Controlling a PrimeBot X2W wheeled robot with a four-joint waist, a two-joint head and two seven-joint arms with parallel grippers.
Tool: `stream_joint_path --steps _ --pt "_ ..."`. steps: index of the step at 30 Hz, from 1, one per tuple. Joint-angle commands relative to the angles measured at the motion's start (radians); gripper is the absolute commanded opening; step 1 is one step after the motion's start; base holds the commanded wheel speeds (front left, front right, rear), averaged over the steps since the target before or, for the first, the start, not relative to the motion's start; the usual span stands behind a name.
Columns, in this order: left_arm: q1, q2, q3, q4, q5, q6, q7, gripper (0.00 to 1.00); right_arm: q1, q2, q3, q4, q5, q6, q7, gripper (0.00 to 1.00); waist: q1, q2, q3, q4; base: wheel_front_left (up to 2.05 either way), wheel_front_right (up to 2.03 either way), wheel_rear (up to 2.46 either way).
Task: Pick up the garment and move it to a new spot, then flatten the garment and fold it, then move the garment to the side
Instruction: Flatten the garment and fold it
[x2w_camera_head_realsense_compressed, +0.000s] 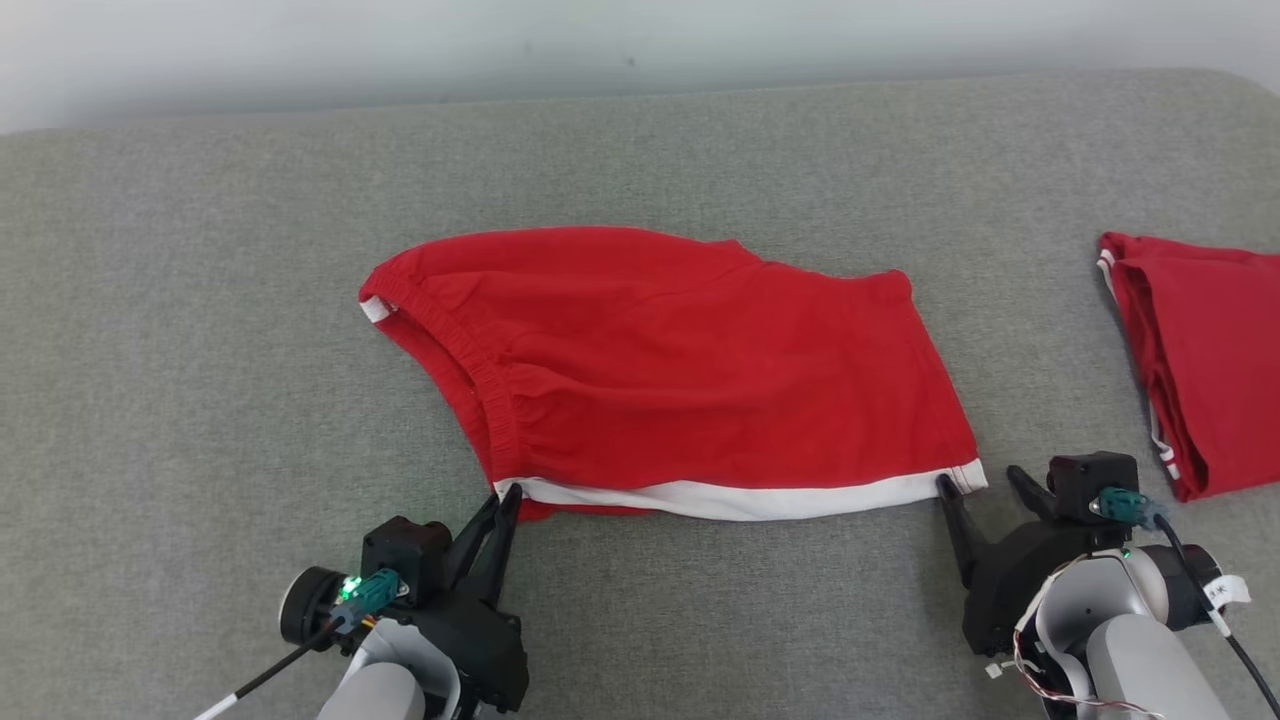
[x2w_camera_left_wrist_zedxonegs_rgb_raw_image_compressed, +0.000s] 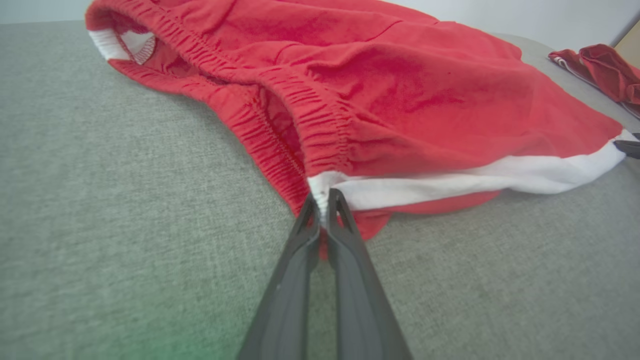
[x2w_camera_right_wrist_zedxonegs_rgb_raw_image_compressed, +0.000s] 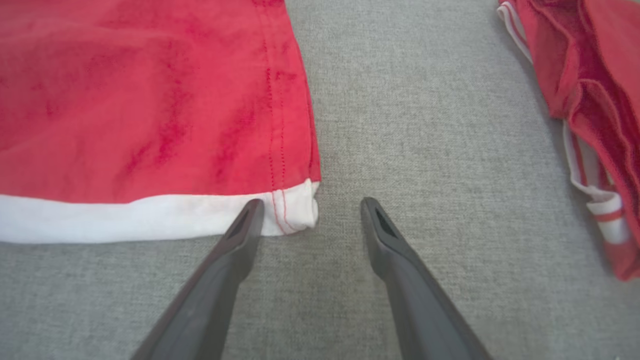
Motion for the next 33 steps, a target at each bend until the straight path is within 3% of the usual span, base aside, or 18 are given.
stream_joint_path --steps 1,2,3,4,7,15,24,27,33 --pt "-0.003 -0.004 -0.002 0.001 0.006 -0.004 -0.002 0.0 -0.007 0.001 -0.001 0.013 0.006 -0.003 0.019 1.0 0.0 -0.0001 0.003 0.008 0.0 0.0 0.0" --pt "-0.003 -0.006 -0.003 0.001 0.007 -0.005 -0.002 0.0 -0.008 0.002 -0.002 0.021 0.009 -0.003 0.031 1.0 0.0 -0.0001 0.004 0.011 0.0 0.0 0.0" --pt "-0.004 -0.007 -0.003 0.002 0.008 -0.006 -0.002 0.0 -0.008 0.001 -0.001 0.026 0.009 -0.003 0.041 0.69 0.0 -0.0001 0.004 0.014 0.0 0.0 0.0" --pt "-0.004 -0.008 -0.002 0.003 0.008 -0.007 -0.002 0.0 -0.007 0.001 -0.001 0.027 0.011 -0.003 0.044 0.47 0.0 -0.0001 0.004 0.016 0.0 0.0 0.0" --pt "-0.001 -0.009 0.003 0.0 0.009 -0.005 -0.002 0.0 0.004 0.0 -0.011 0.025 0.013 -0.003 0.045 0.0 0.0 -0.0001 0.001 0.021 0.0 0.0 0.0" --pt "0.014 -0.014 0.073 -0.094 0.004 -0.002 -0.002 0.0 0.013 0.025 -0.052 -0.058 0.034 -0.003 -0.016 0.0 0.0 -0.0001 -0.024 0.015 0.0 0.0 0.0" --pt "-0.021 -0.003 0.128 -0.241 -0.052 -0.015 -0.002 0.0 -0.043 0.027 -0.031 -0.236 0.161 -0.003 -0.065 0.0 0.0 -0.0001 -0.061 -0.002 0.0 0.0 0.0" --pt "-0.063 0.015 0.105 -0.291 -0.118 -0.015 0.032 0.0 -0.083 0.003 -0.002 -0.302 0.196 -0.003 -0.051 0.0 0.0 -0.0001 -0.073 -0.009 0.0 0.0 0.0" --pt "-0.177 0.103 0.045 -0.442 -0.334 -0.014 0.158 0.0 -0.221 -0.067 0.056 -0.38 0.23 -0.003 0.01 0.0 0.0 -0.0001 -0.07 -0.026 0.0 0.0 0.0"
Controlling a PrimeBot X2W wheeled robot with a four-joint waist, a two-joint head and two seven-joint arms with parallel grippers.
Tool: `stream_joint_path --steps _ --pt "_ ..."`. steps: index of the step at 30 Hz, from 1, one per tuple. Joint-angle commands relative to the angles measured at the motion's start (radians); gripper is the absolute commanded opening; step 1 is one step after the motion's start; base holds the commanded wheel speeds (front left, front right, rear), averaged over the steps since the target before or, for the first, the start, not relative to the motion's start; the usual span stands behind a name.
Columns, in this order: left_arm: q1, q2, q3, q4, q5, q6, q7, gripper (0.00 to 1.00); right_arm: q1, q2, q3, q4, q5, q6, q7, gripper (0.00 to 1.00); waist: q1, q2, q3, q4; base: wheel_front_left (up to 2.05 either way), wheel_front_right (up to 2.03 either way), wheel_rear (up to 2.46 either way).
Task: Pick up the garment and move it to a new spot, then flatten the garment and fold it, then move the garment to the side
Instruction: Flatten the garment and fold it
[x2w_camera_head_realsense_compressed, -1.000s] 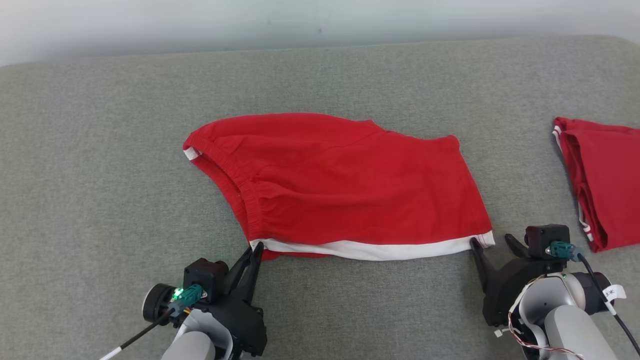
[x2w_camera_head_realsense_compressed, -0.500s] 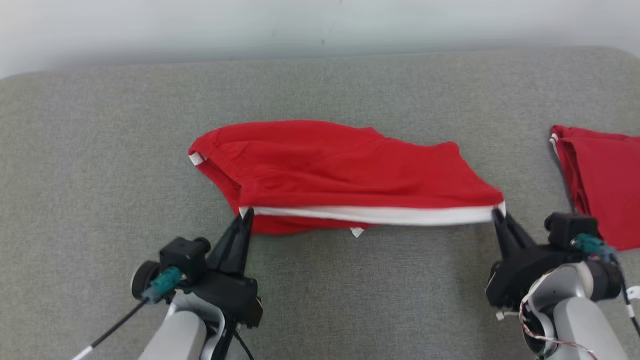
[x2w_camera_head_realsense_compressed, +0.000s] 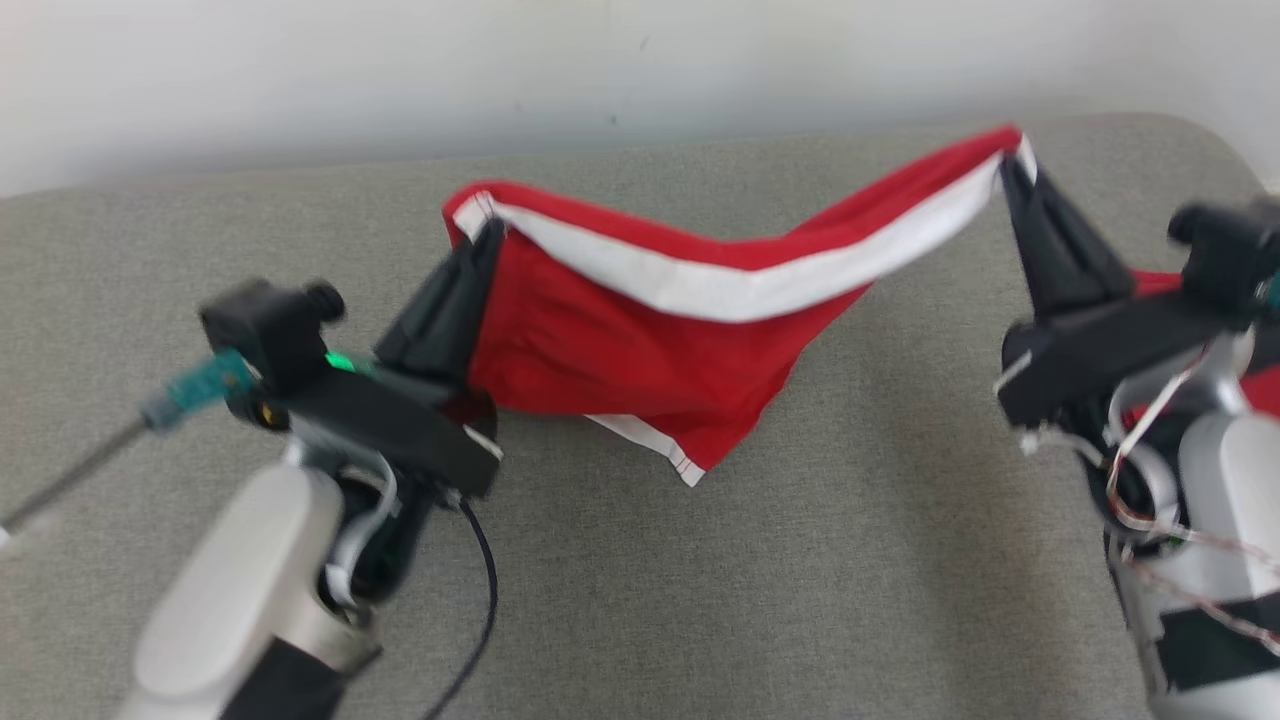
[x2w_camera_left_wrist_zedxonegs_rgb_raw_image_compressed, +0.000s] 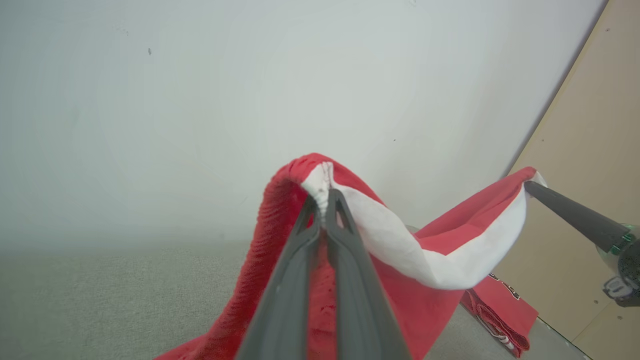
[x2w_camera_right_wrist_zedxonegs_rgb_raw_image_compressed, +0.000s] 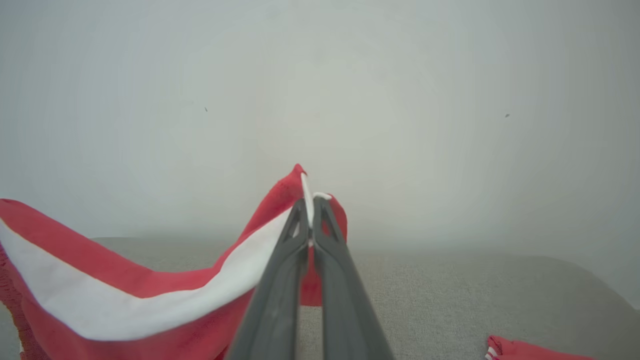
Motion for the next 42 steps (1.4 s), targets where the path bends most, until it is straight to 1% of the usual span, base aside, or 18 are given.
stream_joint_path --steps 1,5,9,12,17,19,23,28,29,33,36,39,42 --pt "-0.023 0.013 0.0 -0.012 -0.024 0.001 0.014 0.0 -0.028 -0.008 0.01 -0.003 0.01 -0.003 0.009 0.0 0.0 0.0001 0.009 -0.006 0.0 0.0 0.0" --pt "-0.121 0.059 0.021 -0.032 -0.113 0.001 0.084 0.0 -0.163 -0.053 0.056 0.015 0.022 -0.003 0.048 0.0 0.0 0.0001 0.053 -0.021 0.0 0.0 0.0" --pt "-0.232 0.058 0.058 0.001 -0.163 0.005 0.125 0.0 -0.305 -0.078 0.069 0.067 0.031 -0.003 0.056 0.0 0.0 0.0001 0.126 -0.03 0.0 0.0 0.0" --pt "-0.326 0.052 0.068 0.03 -0.162 0.016 0.149 0.0 -0.415 -0.084 0.075 0.113 0.02 -0.003 0.048 0.0 0.0 0.0001 0.188 -0.039 0.0 0.0 0.0" --pt "-0.488 0.037 0.085 0.054 -0.147 0.047 0.169 0.0 -0.598 -0.075 0.095 0.18 -0.026 -0.003 -0.007 0.0 0.0 0.0001 0.306 -0.059 0.0 0.0 0.0" --pt "-0.557 0.027 0.104 0.06 -0.145 0.066 0.159 0.0 -0.675 -0.064 0.091 0.213 -0.05 -0.003 -0.033 0.0 0.0 0.0001 0.351 -0.065 0.0 0.0 0.0" --pt "-0.683 0.01 0.158 0.078 -0.139 0.102 0.109 0.0 -0.831 -0.021 0.039 0.278 -0.118 -0.003 -0.127 0.0 0.0 0.0001 0.437 -0.083 0.0 0.0 0.0" --pt "-0.797 -0.006 0.22 0.103 -0.121 0.107 -0.018 0.0 -0.977 0.028 -0.059 0.319 -0.283 -0.003 -0.303 0.0 0.0 0.0001 0.515 -0.099 0.0 0.0 0.0" --pt "-0.797 -0.006 0.22 0.103 -0.121 0.107 -0.018 0.0 -0.977 0.028 -0.059 0.319 -0.283 -0.003 -0.303 0.0 0.0 0.0001 0.515 -0.099 0.0 0.0 0.0" --pt "-0.827 0.004 0.247 0.108 -0.109 0.078 -0.1 0.0 -0.999 0.057 -0.091 0.329 -0.389 -0.003 -0.381 0.0 0.0 0.0001 0.567 -0.101 0.0 0.0 0.0" --pt "-0.779 0.015 0.248 0.135 -0.104 0.053 -0.127 0.0 -0.954 0.058 -0.074 0.363 -0.431 -0.003 -0.403 0.0 0.0 0.0001 0.589 -0.099 0.0 0.0 0.0" --pt "-0.73 0.014 0.253 0.155 -0.121 0.033 -0.143 0.0 -0.909 0.047 -0.037 0.39 -0.436 -0.003 -0.414 0.0 0.0 0.0001 0.591 -0.089 0.0 0.0 0.0" --pt "-0.664 0.015 0.228 0.164 -0.139 0.014 -0.141 0.0 -0.845 0.03 0.015 0.399 -0.399 -0.003 -0.398 0.0 0.0 0.0001 0.568 -0.073 0.0 0.0 0.0"
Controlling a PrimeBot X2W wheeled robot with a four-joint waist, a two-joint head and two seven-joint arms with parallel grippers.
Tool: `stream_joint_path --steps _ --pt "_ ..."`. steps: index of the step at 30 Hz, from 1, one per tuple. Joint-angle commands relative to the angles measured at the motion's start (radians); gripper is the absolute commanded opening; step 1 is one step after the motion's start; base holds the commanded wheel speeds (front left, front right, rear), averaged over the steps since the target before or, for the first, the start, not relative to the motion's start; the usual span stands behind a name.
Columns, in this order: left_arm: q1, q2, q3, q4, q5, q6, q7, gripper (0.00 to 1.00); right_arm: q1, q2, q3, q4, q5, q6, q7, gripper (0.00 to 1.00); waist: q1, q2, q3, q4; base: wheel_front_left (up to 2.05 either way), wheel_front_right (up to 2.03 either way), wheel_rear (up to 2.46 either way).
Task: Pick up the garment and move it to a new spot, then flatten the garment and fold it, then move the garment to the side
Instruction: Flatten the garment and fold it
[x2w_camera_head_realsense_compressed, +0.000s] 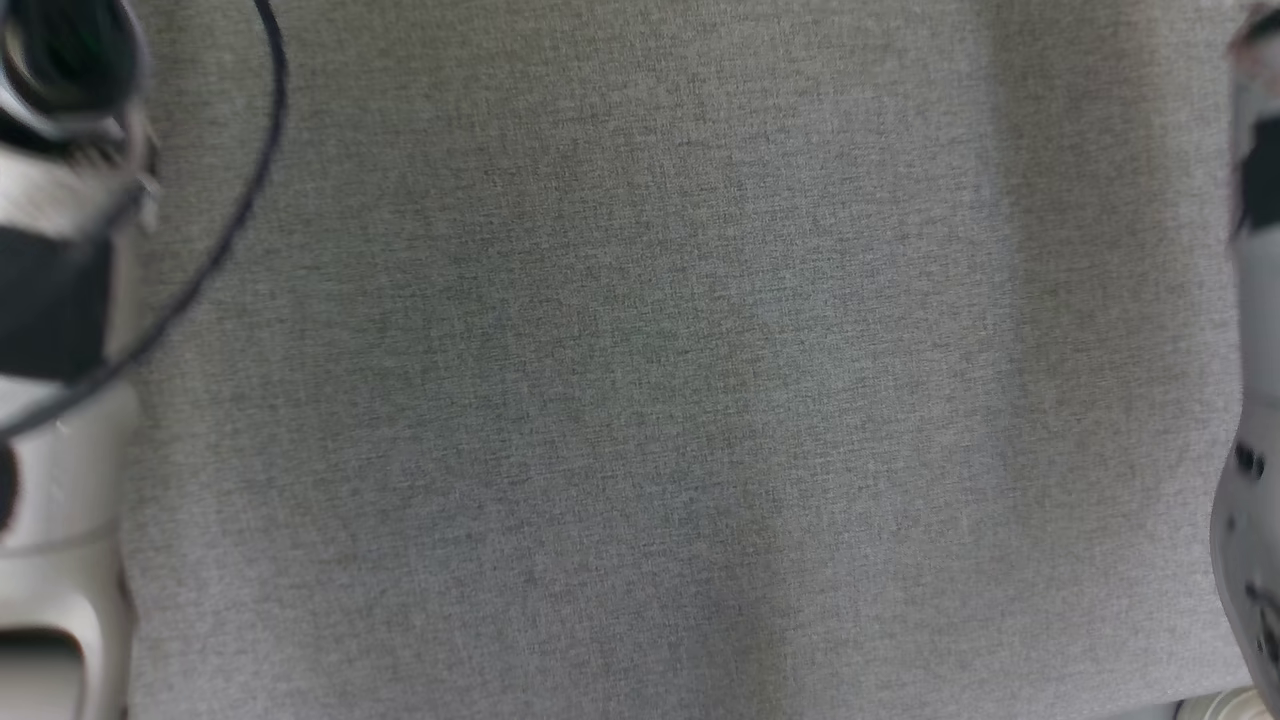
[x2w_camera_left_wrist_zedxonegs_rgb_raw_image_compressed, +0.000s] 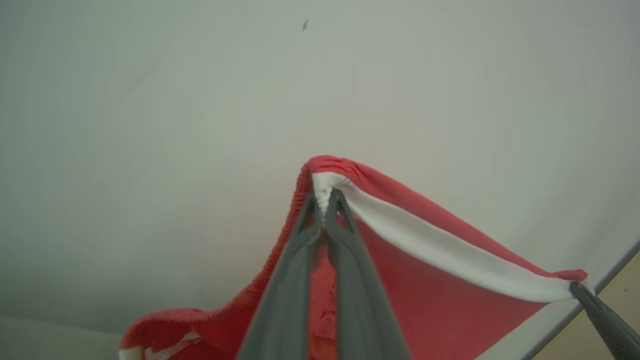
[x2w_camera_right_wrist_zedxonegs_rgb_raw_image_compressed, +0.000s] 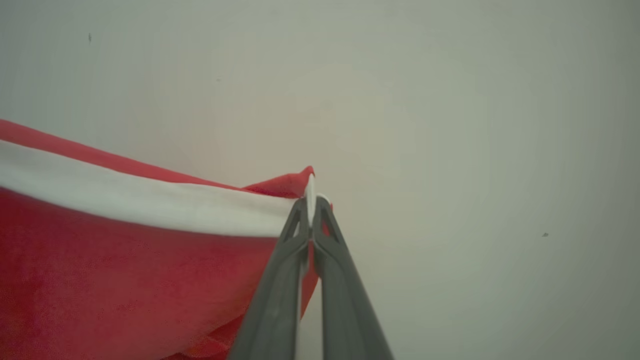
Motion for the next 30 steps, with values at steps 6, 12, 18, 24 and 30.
stream_joint_path --steps 6,12,18,24,30 --pt "0.193 0.009 -0.098 -0.051 -0.055 -0.018 0.046 0.0 0.213 -0.07 0.108 -0.108 0.176 -0.003 0.181 0.0 -0.0004 -0.0004 -0.096 0.049 0.0 0.0 0.0" --pt "0.402 0.027 -0.16 -0.095 -0.09 -0.018 0.075 0.0 0.479 -0.13 0.107 -0.316 0.315 -0.003 0.413 0.0 -0.0004 -0.0004 -0.203 0.065 0.0 0.0 0.0" --pt "0.608 0.004 -0.176 -0.059 -0.11 -0.013 0.022 0.0 0.742 -0.137 0.037 -0.444 0.358 -0.003 0.578 0.0 -0.0004 -0.0004 -0.332 0.083 0.0 0.0 0.0" --pt "0.736 -0.015 -0.191 -0.02 -0.076 -0.015 -0.014 0.0 0.907 -0.138 0.02 -0.475 0.395 -0.003 0.688 0.0 -0.0004 -0.0004 -0.423 0.094 0.0 0.0 0.0" --pt "0.819 -0.012 -0.233 0.008 0.002 -0.015 -0.025 0.0 1.052 -0.197 0.001 -0.548 0.485 -0.003 0.862 0.0 -0.0004 -0.0004 -0.486 0.093 0.0 0.0 0.0"
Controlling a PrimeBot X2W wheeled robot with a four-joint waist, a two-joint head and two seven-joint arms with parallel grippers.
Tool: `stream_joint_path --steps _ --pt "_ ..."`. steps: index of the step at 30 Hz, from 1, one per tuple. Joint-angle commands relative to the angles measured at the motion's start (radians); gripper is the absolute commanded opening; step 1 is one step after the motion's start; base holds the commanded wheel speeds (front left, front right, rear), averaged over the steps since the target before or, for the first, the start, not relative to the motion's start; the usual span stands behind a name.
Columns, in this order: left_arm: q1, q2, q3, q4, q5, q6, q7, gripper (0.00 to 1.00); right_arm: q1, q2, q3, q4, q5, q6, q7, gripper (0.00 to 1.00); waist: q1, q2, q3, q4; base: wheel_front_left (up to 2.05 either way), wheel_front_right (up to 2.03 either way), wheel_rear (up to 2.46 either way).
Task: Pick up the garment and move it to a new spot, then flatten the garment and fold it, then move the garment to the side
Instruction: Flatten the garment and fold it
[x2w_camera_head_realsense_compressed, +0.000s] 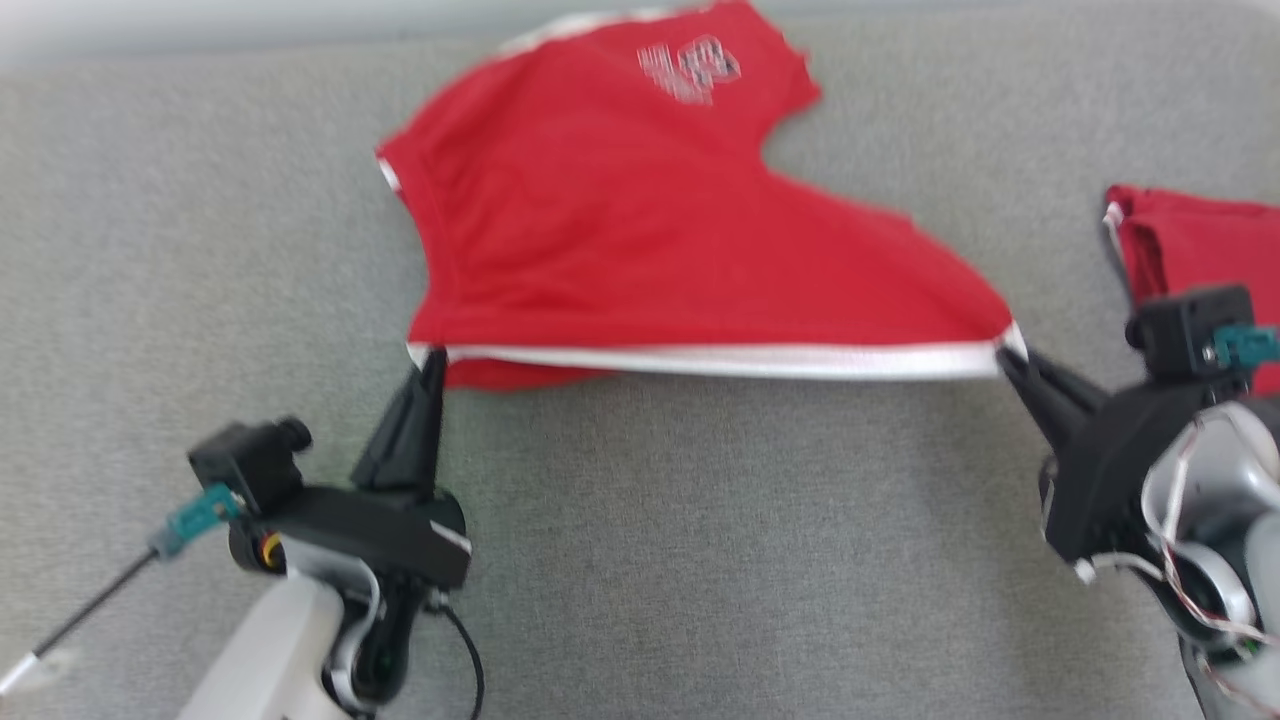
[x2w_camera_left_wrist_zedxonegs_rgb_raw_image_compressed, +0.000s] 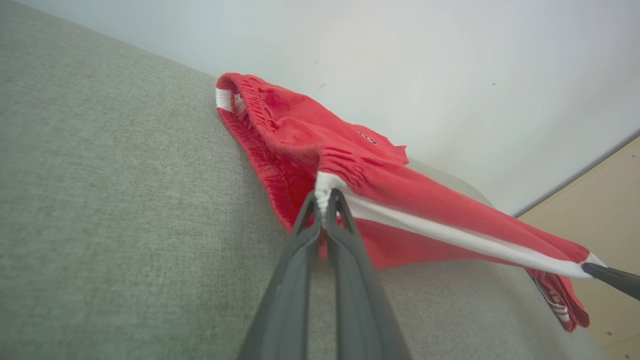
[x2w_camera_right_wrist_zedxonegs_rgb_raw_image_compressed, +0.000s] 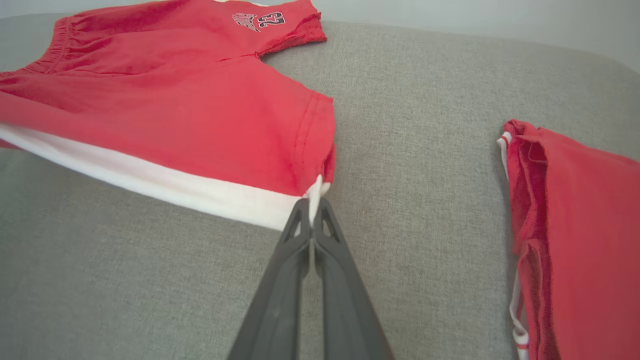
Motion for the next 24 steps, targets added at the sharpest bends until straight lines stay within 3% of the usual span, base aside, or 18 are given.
stream_joint_path --steps 1,12,24 --pt "0.022 0.001 -0.001 0.003 0.013 -0.004 -0.007 0.0 0.024 -0.01 -0.002 -0.01 0.009 -0.003 0.013 0.0 0.0003 0.0002 -0.057 0.011 0.0 0.0 0.0" --pt "0.179 0.05 -0.098 -0.023 0.093 0.033 0.046 0.0 0.29 -0.097 -0.007 -0.186 0.182 -0.003 0.271 0.0 0.0003 0.0002 -0.127 0.006 0.0 0.0 0.0" --pt "0.371 0.147 -0.153 -0.135 0.058 0.085 0.208 0.0 0.543 -0.092 -0.073 -0.245 0.282 -0.003 0.461 0.0 0.0003 0.0002 -0.16 0.009 0.0 0.0 0.0"
